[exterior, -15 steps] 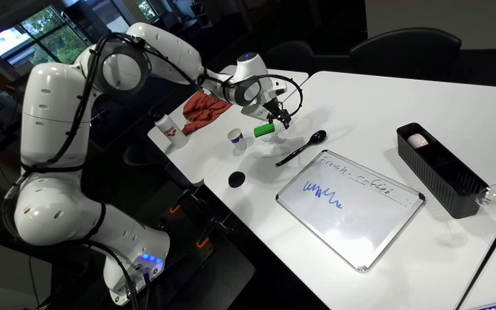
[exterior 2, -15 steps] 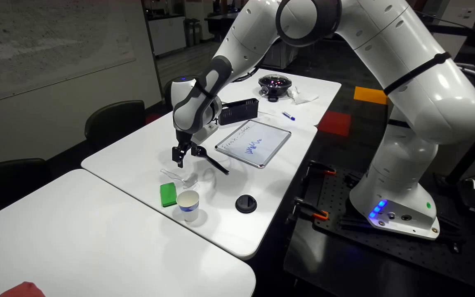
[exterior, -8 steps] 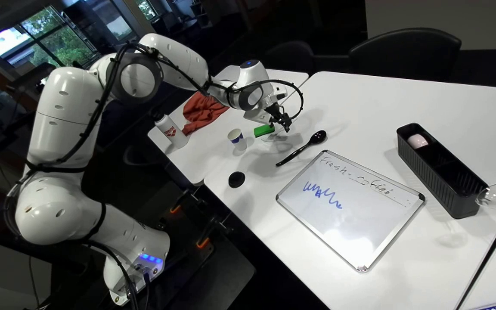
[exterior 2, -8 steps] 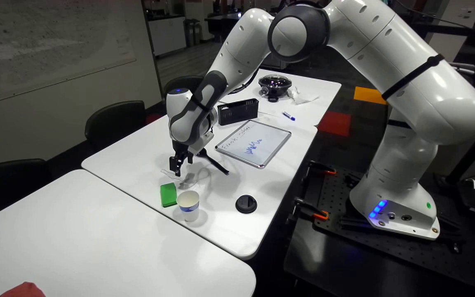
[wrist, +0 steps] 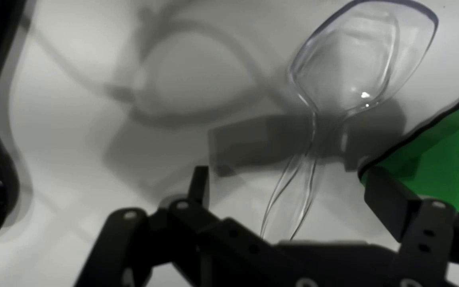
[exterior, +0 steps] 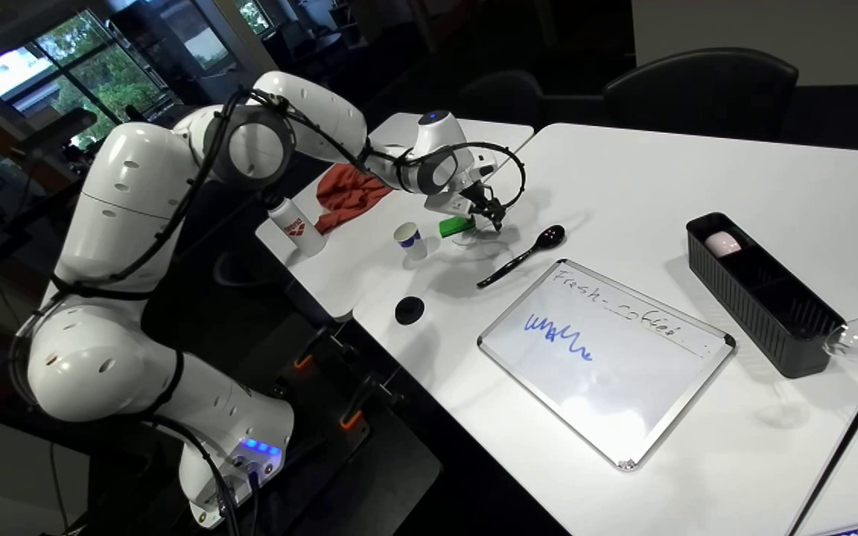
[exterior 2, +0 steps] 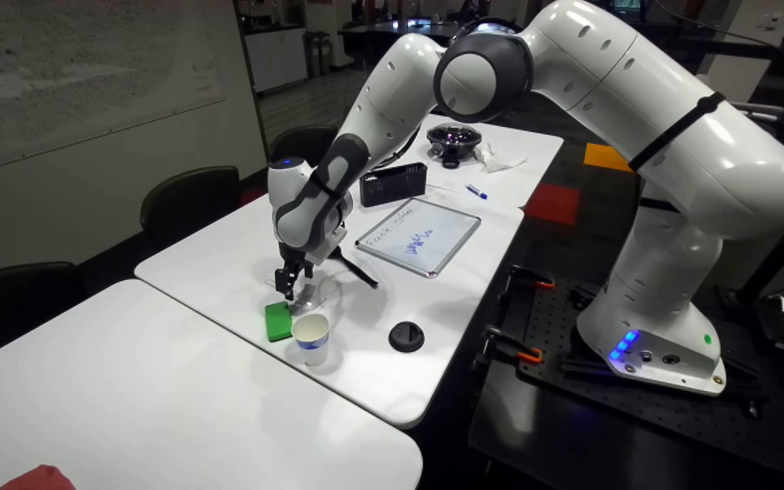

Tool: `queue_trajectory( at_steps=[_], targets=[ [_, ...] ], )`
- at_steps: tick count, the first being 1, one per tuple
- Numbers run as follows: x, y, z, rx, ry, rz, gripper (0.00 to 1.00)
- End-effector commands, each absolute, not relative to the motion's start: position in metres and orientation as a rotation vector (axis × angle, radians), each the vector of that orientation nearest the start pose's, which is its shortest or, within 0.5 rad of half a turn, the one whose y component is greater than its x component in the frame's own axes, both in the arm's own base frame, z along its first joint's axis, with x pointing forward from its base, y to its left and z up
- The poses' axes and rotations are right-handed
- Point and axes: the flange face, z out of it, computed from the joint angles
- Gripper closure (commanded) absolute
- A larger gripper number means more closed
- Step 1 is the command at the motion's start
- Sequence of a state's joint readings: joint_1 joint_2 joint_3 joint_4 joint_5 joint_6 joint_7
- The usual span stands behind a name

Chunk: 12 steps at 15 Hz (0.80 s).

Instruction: Put the clear spoon in the black cutlery holder

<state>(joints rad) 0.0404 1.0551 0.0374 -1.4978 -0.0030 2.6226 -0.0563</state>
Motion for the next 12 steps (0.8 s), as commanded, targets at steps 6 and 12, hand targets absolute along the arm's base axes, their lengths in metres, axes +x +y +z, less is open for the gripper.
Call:
queue_trajectory(
  at_steps=[6,12],
  targets=[
    [0.7068,0.0530,0.0342,-3.133,-0.204,-0.088,0.42],
    [0.7116,0.0529,0.0394,-3.141,-0.202,-0.097,0.89]
  ],
)
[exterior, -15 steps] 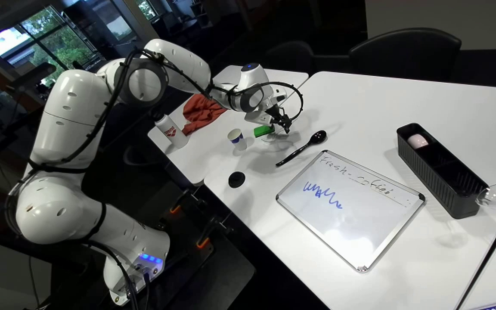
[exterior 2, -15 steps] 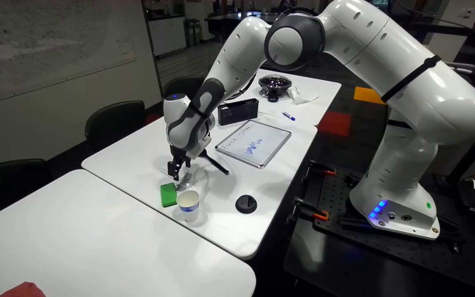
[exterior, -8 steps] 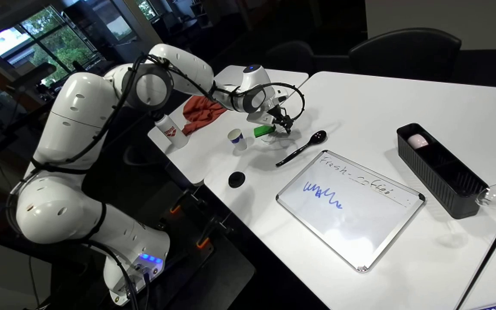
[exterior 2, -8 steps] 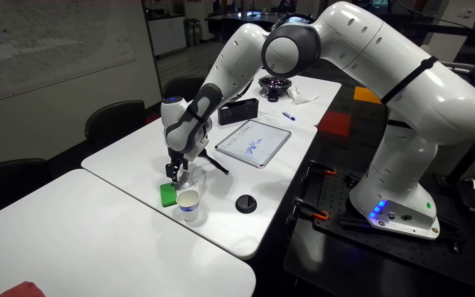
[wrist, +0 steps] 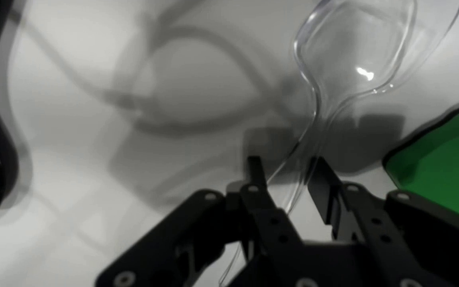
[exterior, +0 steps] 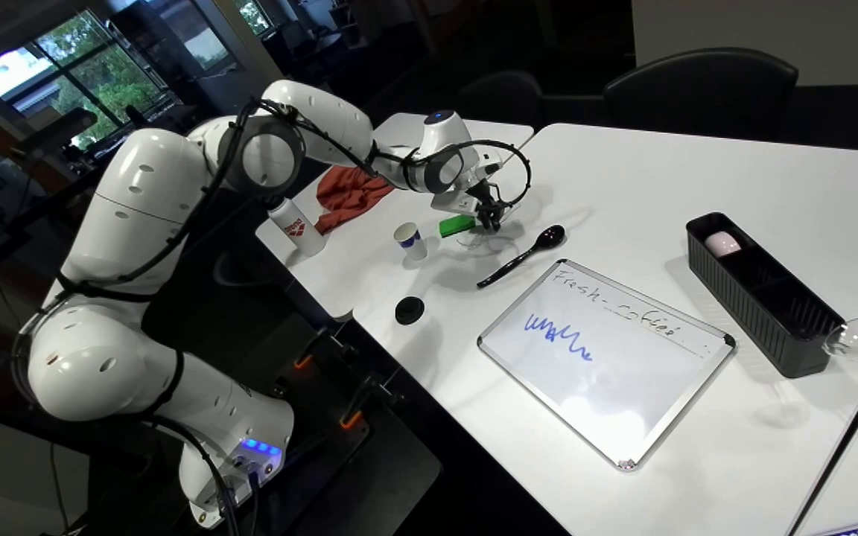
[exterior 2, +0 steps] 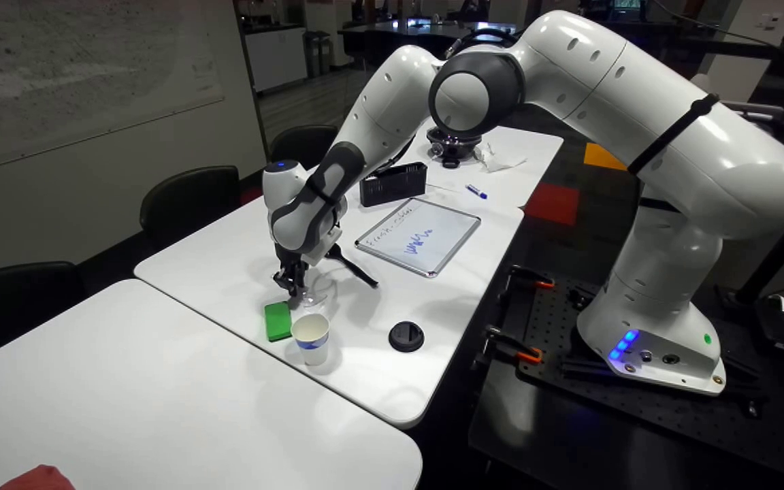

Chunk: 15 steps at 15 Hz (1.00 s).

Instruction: Put the clear spoon in the black cutlery holder

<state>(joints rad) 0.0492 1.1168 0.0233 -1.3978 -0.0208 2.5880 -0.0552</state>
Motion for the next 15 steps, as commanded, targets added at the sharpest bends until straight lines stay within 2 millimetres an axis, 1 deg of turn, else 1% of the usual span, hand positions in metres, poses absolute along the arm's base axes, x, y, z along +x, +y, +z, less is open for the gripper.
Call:
queue_trajectory(
  at_steps=[1,3,5,7,9,12,14,15],
  targets=[
    [0.711,0.054,0.043,-3.139,-0.194,-0.102,0.96],
    [0.710,0.056,0.055,-3.139,-0.167,-0.108,0.94],
    [0.710,0.055,0.072,-3.149,-0.133,-0.107,0.94],
    [0.711,0.050,0.100,-3.185,-0.125,-0.110,0.94],
    [0.715,0.037,0.133,-3.270,-0.162,-0.082,0.94],
    [0.716,0.008,0.185,-3.401,-0.267,0.118,0.94],
    [0.713,-0.012,0.217,-3.446,-0.367,0.276,0.94],
    [0.710,-0.021,0.230,-3.458,-0.413,0.363,0.94]
  ],
)
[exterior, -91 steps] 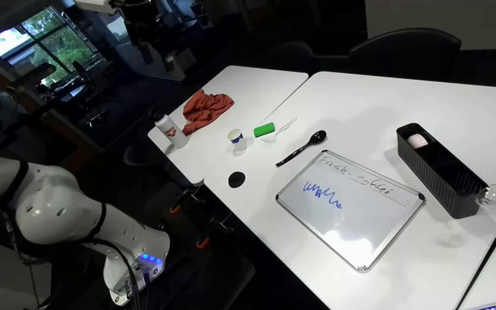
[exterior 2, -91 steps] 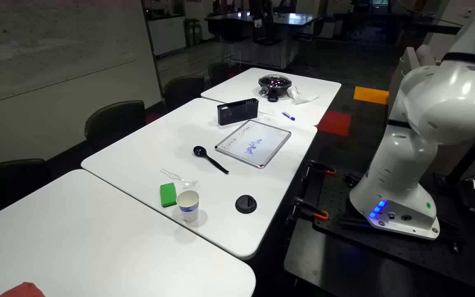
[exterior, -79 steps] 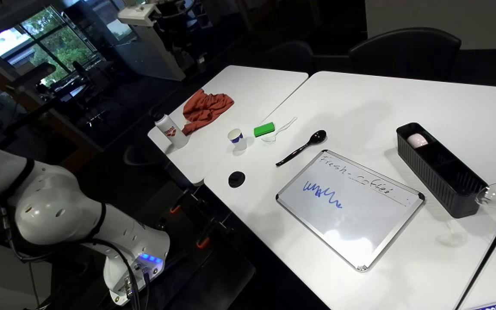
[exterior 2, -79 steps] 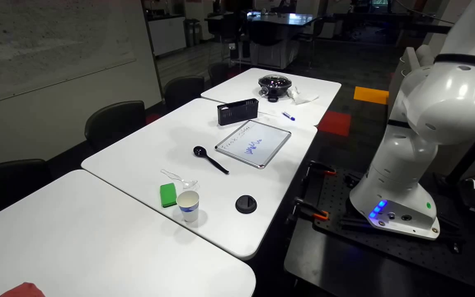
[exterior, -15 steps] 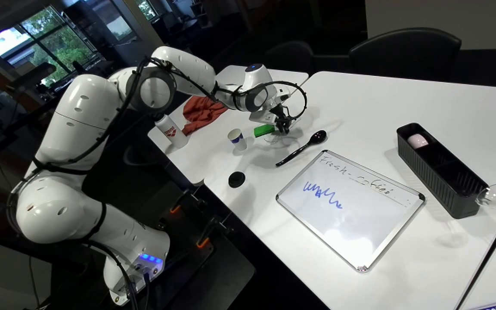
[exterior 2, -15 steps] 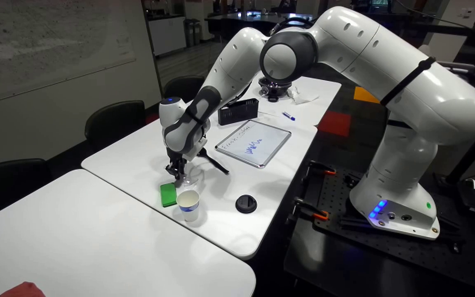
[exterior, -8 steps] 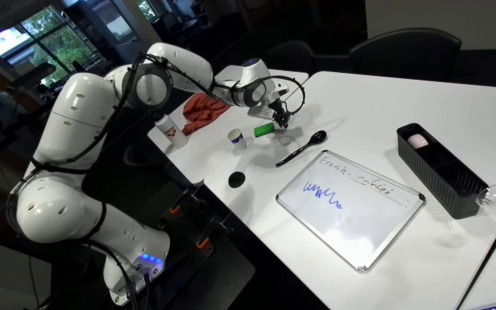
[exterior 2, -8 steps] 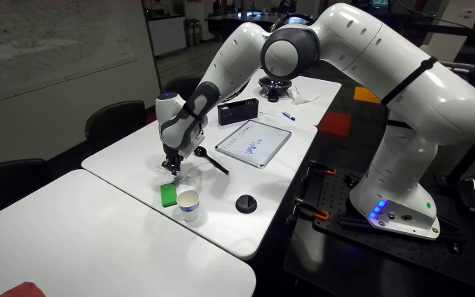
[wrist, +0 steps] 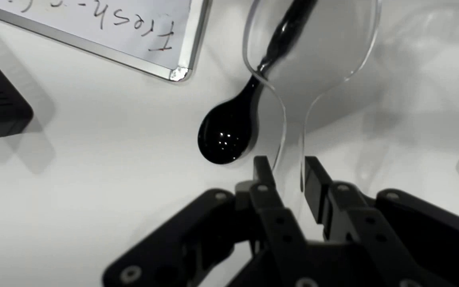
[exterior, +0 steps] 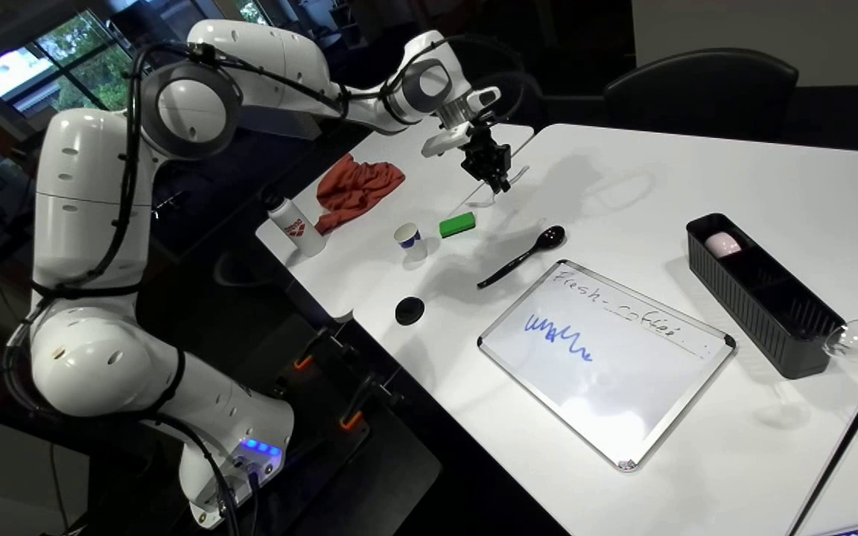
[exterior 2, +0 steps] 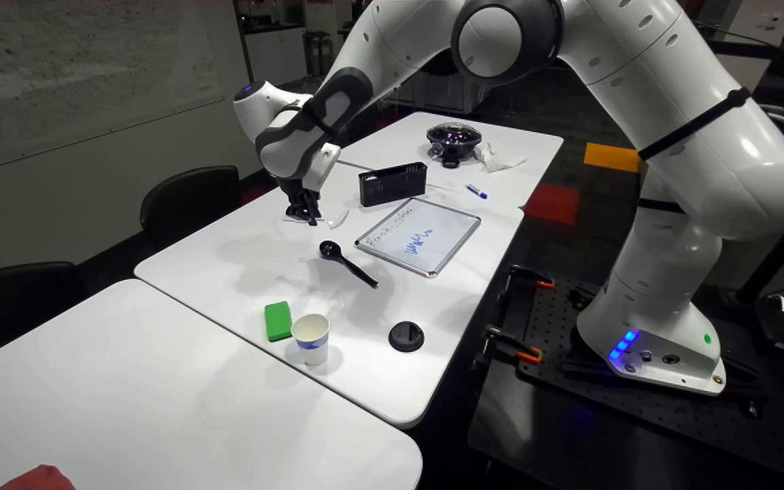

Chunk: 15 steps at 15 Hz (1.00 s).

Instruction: Put the clear spoon in the black cutlery holder

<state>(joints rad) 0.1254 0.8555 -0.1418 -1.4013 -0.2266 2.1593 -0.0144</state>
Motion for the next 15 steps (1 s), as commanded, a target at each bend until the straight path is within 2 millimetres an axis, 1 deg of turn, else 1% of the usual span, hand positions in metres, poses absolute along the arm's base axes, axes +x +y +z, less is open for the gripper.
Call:
queue_trajectory(
  at_steps=[1,4,5,6,7,9,11,12,14,15],
  targets=[
    [0.707,-0.030,0.243,-3.475,-0.461,0.447,0.94],
    [0.697,-0.060,0.271,-3.475,-0.613,0.718,0.94],
    [0.693,-0.067,0.276,-3.479,-0.661,0.808,0.94],
    [0.695,-0.065,0.273,-3.501,-0.704,0.801,0.94],
    [0.697,-0.064,0.267,-3.495,-0.621,0.731,0.75],
    [0.697,-0.068,0.268,-3.508,-0.661,0.754,0.75],
    [0.697,-0.066,0.267,-3.509,-0.670,0.757,0.75],
    [0.698,-0.065,0.267,-3.508,-0.674,0.756,0.94],
    [0.697,-0.080,0.272,-3.558,-0.748,0.831,0.94],
    [0.696,-0.093,0.278,-3.582,-0.818,0.889,0.94]
  ],
)
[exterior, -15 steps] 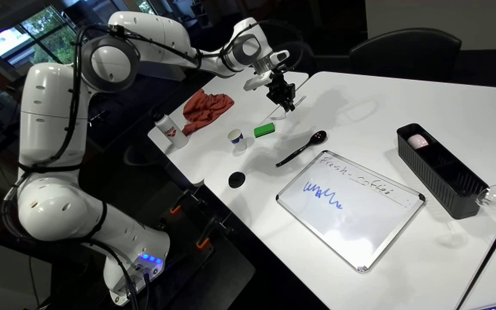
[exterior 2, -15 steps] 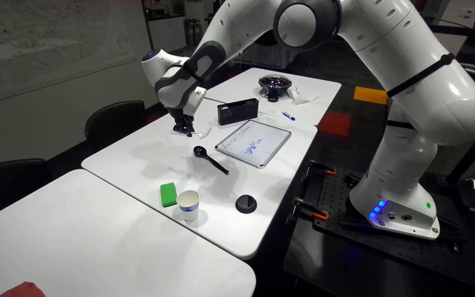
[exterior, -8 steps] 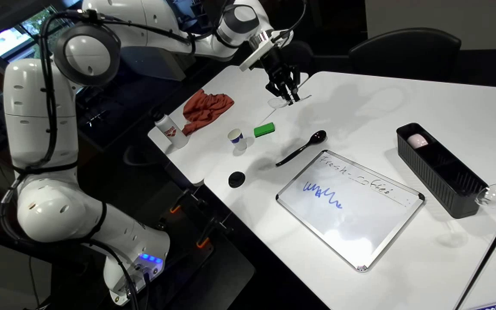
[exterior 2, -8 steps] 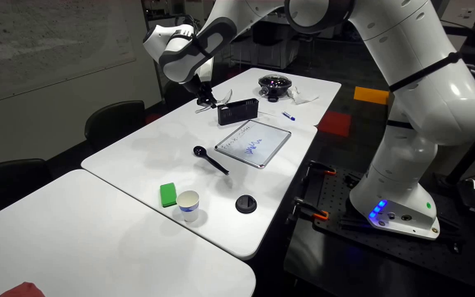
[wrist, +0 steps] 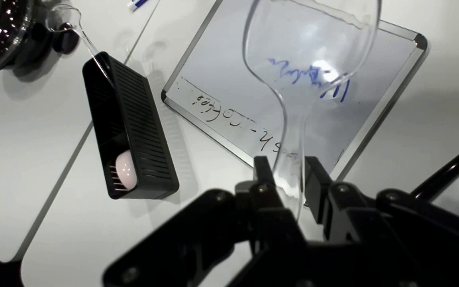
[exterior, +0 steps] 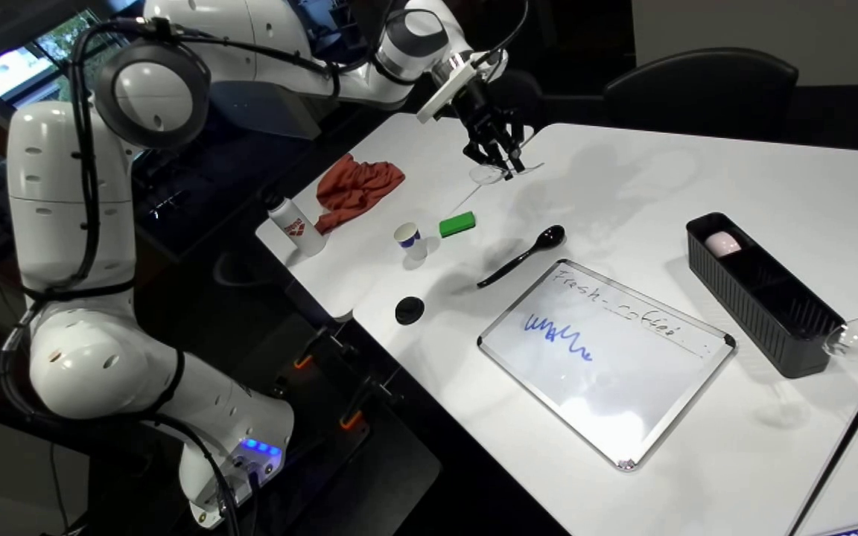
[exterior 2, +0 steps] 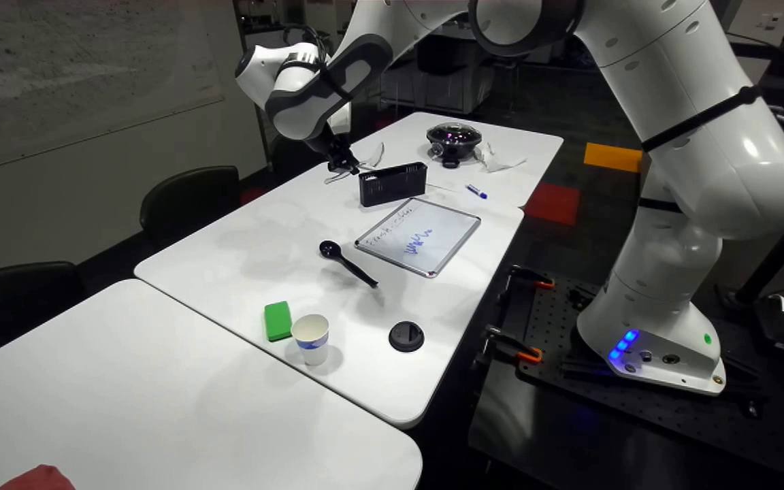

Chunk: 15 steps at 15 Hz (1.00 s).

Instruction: Put the clear spoon in the black cutlery holder

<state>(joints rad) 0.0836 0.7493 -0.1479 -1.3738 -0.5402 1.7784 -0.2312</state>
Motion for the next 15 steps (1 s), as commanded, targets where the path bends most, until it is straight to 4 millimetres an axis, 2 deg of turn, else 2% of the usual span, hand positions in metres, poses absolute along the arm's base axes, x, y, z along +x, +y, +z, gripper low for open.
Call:
queue_trajectory(
  at_steps=[1,5,6,9,13,15],
  targets=[
    [0.695,-0.105,0.283,2.329,0.547,-0.600,0.94],
    [0.691,-0.172,0.299,2.159,0.746,-0.684,0.94],
    [0.690,-0.197,0.298,2.112,0.800,-0.720,0.94],
    [0.683,-0.252,0.299,1.967,0.919,-0.809,0.94],
    [0.678,-0.306,0.291,1.841,1.055,-0.803,0.94],
    [0.677,-0.324,0.281,1.836,0.971,-0.864,0.94]
  ],
)
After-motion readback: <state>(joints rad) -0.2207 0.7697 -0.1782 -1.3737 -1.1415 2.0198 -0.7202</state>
